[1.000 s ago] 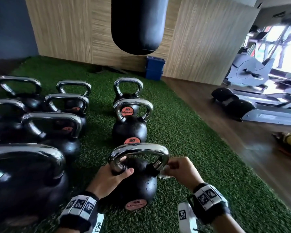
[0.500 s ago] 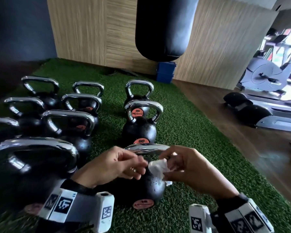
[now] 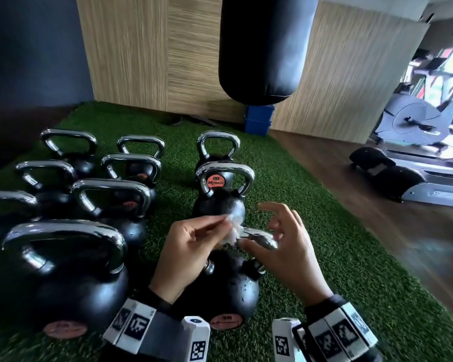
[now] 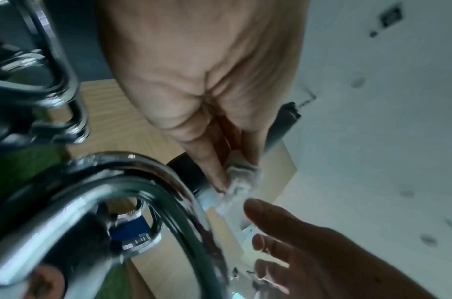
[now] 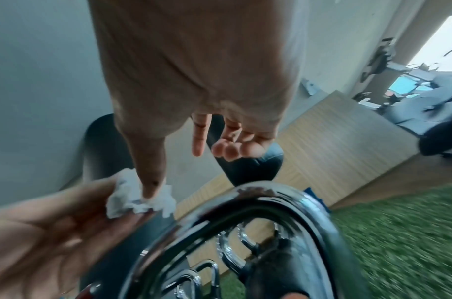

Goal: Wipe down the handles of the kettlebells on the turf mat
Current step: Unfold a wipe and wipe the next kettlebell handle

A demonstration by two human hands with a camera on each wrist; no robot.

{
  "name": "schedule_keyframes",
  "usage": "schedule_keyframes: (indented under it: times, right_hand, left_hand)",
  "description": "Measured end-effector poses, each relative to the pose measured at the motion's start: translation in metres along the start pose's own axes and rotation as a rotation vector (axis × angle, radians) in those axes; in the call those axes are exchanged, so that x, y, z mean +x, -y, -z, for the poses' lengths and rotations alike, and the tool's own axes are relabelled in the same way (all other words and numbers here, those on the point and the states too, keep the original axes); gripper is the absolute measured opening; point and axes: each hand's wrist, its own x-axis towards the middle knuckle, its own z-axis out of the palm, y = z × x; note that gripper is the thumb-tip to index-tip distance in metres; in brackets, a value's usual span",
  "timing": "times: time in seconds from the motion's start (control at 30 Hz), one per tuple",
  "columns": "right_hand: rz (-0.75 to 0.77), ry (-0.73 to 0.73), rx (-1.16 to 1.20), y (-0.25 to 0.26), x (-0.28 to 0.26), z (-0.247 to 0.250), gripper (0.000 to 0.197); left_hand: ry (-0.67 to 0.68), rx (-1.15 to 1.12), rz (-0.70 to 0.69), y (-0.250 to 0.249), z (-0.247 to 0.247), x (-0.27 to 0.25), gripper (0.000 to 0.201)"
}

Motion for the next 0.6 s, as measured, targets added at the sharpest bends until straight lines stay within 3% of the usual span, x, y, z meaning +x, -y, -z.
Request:
schedule_keyframes:
  times: [0.07, 0.13, 0.23, 0.3, 0.4, 0.53, 0.6]
  right_hand:
    - [-0.128, 0.016, -0.024, -0.025, -0.006, -0.001, 0.078]
    - [-0.363, 0.126, 0.046, -0.049, -0.014, -0.005, 0.086]
    - [-0.594, 0.295, 0.435, -0.081, -0.024, -0.030, 0.065]
    - [-0.582, 0.264, 0.425, -0.094, -0.030, -0.052, 0.041]
    - [-0.559, 0.184, 0.338, -0.104, -0.037, -0.070, 0.028]
    - [-0.510, 0.206, 0.391, -0.105, -0.040, -0.068, 0.045]
    - [-0.497, 0.203, 0.386, -0.105, -0.039, -0.067, 0.056]
  left_hand:
    - [-0.119, 0.292, -0.192, 0.000, 0.003, 0.002, 0.025]
    - [-0.131, 0.558, -0.359, 0.001, 0.002, 0.004, 0.025]
    - [-0.060, 0.807, -0.447, 0.005, -0.012, 0.007, 0.021]
    - [-0.046, 0.868, -0.451, 0.009, -0.023, 0.009, 0.019]
    - [-0.055, 0.869, -0.439, 0.011, -0.020, 0.011, 0.016]
    - [-0.147, 0.786, -0.360, 0.014, 0.010, 0.010, 0.017]
    - [-0.140, 0.825, -0.385, 0.015, 0.010, 0.007, 0.019]
